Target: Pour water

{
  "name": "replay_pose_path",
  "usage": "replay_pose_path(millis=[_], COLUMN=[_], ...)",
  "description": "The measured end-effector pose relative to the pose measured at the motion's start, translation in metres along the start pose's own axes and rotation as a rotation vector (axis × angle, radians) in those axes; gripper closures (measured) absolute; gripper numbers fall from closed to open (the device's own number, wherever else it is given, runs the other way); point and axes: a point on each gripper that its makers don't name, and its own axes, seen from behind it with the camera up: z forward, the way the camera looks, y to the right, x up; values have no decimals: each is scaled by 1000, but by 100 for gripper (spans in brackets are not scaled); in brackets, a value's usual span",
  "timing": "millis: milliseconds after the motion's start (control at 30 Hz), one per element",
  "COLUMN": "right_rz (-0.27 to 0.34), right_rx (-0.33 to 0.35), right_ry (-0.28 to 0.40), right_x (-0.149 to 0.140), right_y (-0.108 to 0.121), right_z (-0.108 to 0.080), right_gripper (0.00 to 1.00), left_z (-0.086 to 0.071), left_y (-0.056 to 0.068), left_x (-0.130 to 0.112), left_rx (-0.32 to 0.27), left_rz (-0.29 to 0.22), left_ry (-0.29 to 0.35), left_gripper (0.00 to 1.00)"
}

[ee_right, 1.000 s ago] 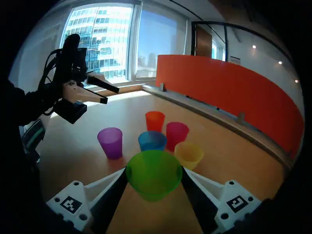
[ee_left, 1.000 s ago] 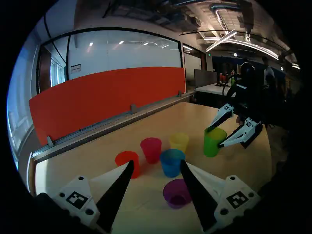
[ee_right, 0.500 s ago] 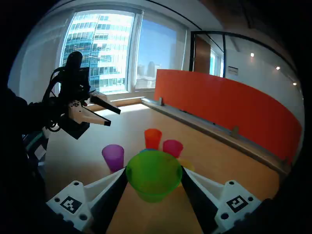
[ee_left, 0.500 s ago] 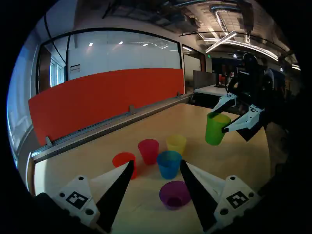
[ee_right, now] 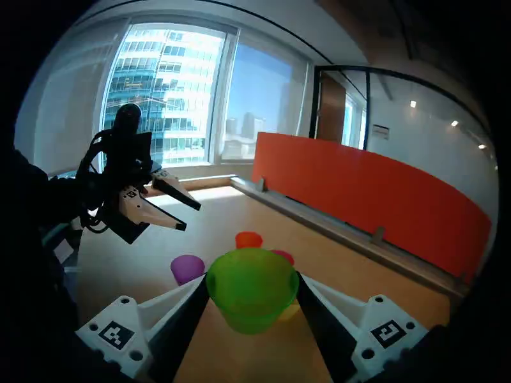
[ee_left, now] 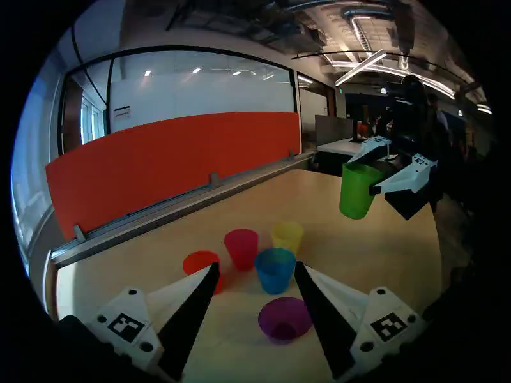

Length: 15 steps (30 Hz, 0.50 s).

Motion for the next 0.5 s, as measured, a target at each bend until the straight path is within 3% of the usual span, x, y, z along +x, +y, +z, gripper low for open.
replay_pose_path(millis=[500], right_rz=[10], right_rx=[-2], right_ry=[61], right_x=[24], right_y=[2], right_z=[-8], right_gripper=[6], left_z=[5], left_y=[4], left_x=[-4], left_rx=[-12], left_rz=[9], left_ry=[-25], left_gripper=[13])
